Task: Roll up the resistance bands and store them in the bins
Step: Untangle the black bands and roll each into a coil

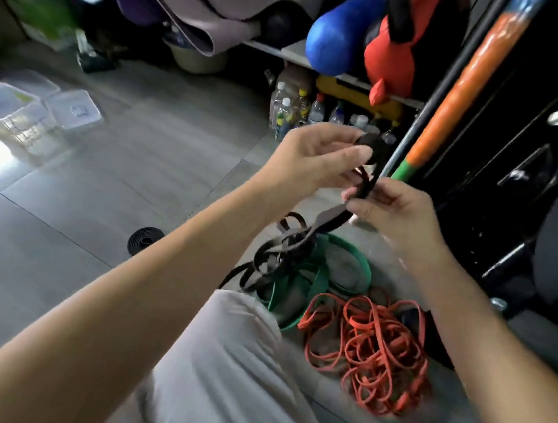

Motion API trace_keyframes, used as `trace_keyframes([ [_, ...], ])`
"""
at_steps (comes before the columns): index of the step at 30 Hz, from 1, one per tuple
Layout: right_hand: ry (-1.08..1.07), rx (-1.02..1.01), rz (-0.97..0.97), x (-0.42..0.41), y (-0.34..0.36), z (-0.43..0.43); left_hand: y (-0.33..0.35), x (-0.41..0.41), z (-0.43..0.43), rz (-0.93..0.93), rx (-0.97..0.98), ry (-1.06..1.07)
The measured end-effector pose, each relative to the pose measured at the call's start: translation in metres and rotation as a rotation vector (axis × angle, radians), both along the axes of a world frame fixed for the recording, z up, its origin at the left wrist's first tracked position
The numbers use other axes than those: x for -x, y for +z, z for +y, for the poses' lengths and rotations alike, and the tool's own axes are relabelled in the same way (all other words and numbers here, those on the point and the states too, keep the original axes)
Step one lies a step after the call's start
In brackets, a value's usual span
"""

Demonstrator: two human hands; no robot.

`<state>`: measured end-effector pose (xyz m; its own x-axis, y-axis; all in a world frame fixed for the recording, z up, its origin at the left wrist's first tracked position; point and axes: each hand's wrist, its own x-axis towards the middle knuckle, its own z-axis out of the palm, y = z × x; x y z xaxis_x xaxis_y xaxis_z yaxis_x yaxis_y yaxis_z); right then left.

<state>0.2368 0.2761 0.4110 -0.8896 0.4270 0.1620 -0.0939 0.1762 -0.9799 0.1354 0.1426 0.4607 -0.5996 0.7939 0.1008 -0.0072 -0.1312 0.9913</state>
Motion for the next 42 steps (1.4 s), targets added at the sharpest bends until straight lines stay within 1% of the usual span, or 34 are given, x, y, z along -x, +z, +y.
trace_keyframes([
  [3, -0.050, 0.024, 0.078, -0.008, 0.022, -0.001, 0.020, -0.011, -0.002, -0.030, -0.056, 0.020],
  [5, -0.031, -0.007, 0.066, -0.009, 0.026, -0.003, 0.023, -0.014, -0.006, 0.029, -0.005, 0.076],
  [8, 0.022, -0.055, -0.072, -0.002, 0.017, -0.006, 0.011, -0.006, -0.023, 0.160, 0.147, 0.170],
  [9, 0.044, -0.108, -0.123, 0.001, 0.014, -0.008, 0.004, -0.002, -0.030, 0.185, 0.201, 0.185],
  [12, 0.083, -0.316, -0.246, 0.013, 0.000, -0.014, -0.018, 0.007, -0.052, 0.207, 0.382, 0.221],
  [14, 0.131, -0.387, -0.326, 0.023, -0.007, -0.022, -0.030, 0.015, -0.063, 0.193, 0.461, 0.247],
  [15, 0.169, -0.426, -0.362, 0.029, -0.009, -0.027, -0.035, 0.020, -0.067, 0.224, 0.512, 0.237],
  [16, 0.209, -0.483, -0.400, 0.035, -0.011, -0.032, -0.039, 0.025, -0.072, 0.333, 0.602, 0.211],
  [17, 0.244, -0.548, -0.444, 0.040, -0.013, -0.036, -0.044, 0.029, -0.075, 0.539, 0.728, 0.181],
  [18, 0.270, -0.612, -0.490, 0.044, -0.015, -0.040, -0.049, 0.030, -0.077, 0.801, 0.852, 0.151],
  [19, 0.282, -0.668, -0.539, 0.049, -0.017, -0.044, -0.054, 0.030, -0.078, 1.051, 0.927, 0.119],
  [20, 0.296, -0.712, -0.579, 0.052, -0.019, -0.047, -0.059, 0.026, -0.077, 1.232, 0.950, 0.087],
  [21, 0.322, -0.742, -0.614, 0.053, -0.020, -0.050, -0.068, 0.022, -0.074, 1.324, 0.955, 0.052],
  [22, 0.353, -0.762, -0.635, 0.052, -0.021, -0.049, -0.076, 0.017, -0.071, 1.337, 0.955, 0.019],
  [23, 0.368, -0.772, -0.642, 0.050, -0.020, -0.045, -0.083, 0.014, -0.068, 1.273, 0.943, -0.001],
  [24, 0.361, -0.763, -0.641, 0.047, -0.019, -0.040, -0.089, 0.013, -0.066, 1.150, 0.910, 0.002],
  [25, 0.345, -0.725, -0.634, 0.043, -0.017, -0.034, -0.093, 0.011, -0.064, 1.007, 0.856, 0.018],
  [26, 0.329, -0.663, -0.621, 0.039, -0.016, -0.029, -0.095, 0.010, -0.060, 0.905, 0.798, 0.032],
  [27, 0.314, -0.599, -0.605, 0.036, -0.015, -0.025, -0.096, 0.010, -0.057, 0.856, 0.749, 0.040],
  [29, 0.317, -0.558, -0.594, 0.033, -0.014, -0.023, -0.095, 0.007, -0.050, 0.797, 0.696, 0.035],
  [32, 0.366, -0.684, -0.637, 0.035, -0.011, -0.028, -0.093, -0.001, -0.048, 0.647, 0.679, 0.025],
  [34, 0.369, -0.709, -0.637, 0.034, -0.011, -0.034, -0.095, -0.003, -0.048, 0.641, 0.690, 0.037],
  [36, 0.372, -0.690, -0.643, 0.029, -0.016, -0.038, -0.096, -0.005, -0.048, 0.661, 0.717, 0.019],
  [38, 0.376, -0.676, -0.668, 0.021, -0.017, -0.037, -0.095, -0.009, -0.047, 0.635, 0.750, -0.021],
  [40, 0.352, -0.644, -0.664, 0.013, -0.011, -0.032, -0.096, -0.012, -0.047, 0.546, 0.746, -0.037],
  [42, 0.315, -0.582, -0.636, 0.003, -0.005, -0.027, -0.095, -0.017, -0.048, 0.442, 0.691, -0.007],
])
